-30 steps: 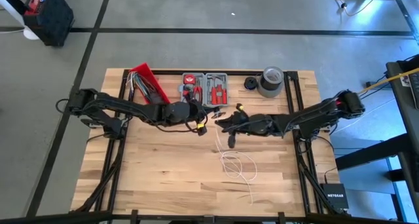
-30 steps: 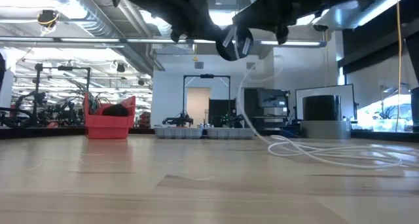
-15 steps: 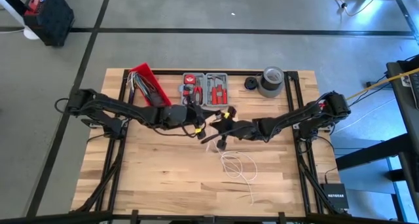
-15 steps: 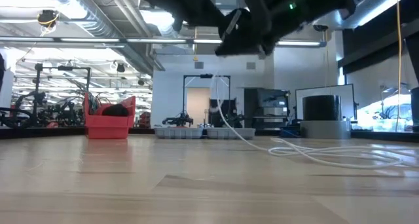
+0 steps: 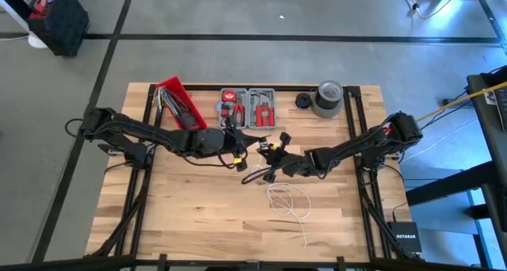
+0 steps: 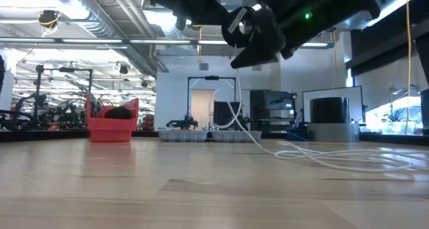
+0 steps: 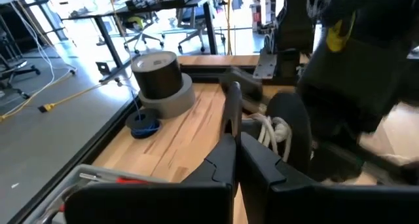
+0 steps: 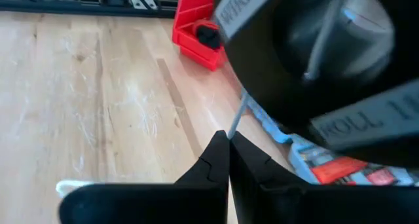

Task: Coil cords
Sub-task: Coil the white wire into the spool

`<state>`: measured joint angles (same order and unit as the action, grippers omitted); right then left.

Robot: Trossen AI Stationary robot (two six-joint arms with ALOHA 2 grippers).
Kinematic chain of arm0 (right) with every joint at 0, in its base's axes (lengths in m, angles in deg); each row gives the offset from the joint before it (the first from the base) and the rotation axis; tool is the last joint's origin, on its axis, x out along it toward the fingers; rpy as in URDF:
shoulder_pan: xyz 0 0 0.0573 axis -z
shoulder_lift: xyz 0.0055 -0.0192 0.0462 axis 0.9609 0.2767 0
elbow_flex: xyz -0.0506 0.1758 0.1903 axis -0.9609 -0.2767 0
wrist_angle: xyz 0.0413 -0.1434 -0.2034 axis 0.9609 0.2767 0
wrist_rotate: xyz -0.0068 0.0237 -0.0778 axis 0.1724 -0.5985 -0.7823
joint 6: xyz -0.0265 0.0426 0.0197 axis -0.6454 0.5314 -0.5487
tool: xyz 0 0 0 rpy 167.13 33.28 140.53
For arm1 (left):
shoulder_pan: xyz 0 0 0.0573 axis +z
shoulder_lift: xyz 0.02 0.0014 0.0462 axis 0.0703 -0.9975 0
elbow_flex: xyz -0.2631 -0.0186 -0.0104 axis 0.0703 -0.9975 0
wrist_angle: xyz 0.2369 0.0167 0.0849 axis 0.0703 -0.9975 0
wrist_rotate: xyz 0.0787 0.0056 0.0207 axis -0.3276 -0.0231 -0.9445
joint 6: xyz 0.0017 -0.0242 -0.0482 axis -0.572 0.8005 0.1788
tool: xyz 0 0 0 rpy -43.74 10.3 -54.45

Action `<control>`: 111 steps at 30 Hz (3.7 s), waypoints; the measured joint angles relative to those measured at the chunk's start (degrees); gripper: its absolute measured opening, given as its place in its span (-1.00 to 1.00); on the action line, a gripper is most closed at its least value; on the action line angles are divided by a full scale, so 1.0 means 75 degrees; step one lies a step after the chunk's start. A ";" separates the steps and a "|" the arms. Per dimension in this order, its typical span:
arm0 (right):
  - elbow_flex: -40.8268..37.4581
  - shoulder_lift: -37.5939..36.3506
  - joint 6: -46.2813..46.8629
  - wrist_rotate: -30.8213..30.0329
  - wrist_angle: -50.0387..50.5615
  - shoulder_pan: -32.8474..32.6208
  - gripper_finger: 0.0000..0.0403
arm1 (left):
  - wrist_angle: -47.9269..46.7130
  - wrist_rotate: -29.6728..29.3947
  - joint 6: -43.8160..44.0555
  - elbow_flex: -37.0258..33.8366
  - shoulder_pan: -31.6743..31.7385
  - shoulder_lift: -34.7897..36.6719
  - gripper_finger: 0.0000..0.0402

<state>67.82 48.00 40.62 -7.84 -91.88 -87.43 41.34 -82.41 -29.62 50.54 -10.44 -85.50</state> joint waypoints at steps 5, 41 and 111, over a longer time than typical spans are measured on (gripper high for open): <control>-0.0209 0.0448 0.0017 0.0017 -0.0865 0.0000 -0.99 | -0.0080 -0.0004 -0.0005 0.0000 -0.0001 0.0000 -1.00; -0.0222 0.0458 -0.0189 0.0519 -0.0511 -0.0096 -0.56 | 0.0104 -0.0054 -0.0031 0.0041 0.0002 0.0050 -1.00; -0.0208 -0.3159 0.0787 0.1973 0.0953 -0.0079 -0.95 | -0.0529 0.0353 -0.0753 0.0032 0.0261 -0.0211 -1.00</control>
<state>66.26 24.31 46.52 6.95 -84.73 -88.02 37.38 -79.76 -35.27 50.78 -8.48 -87.08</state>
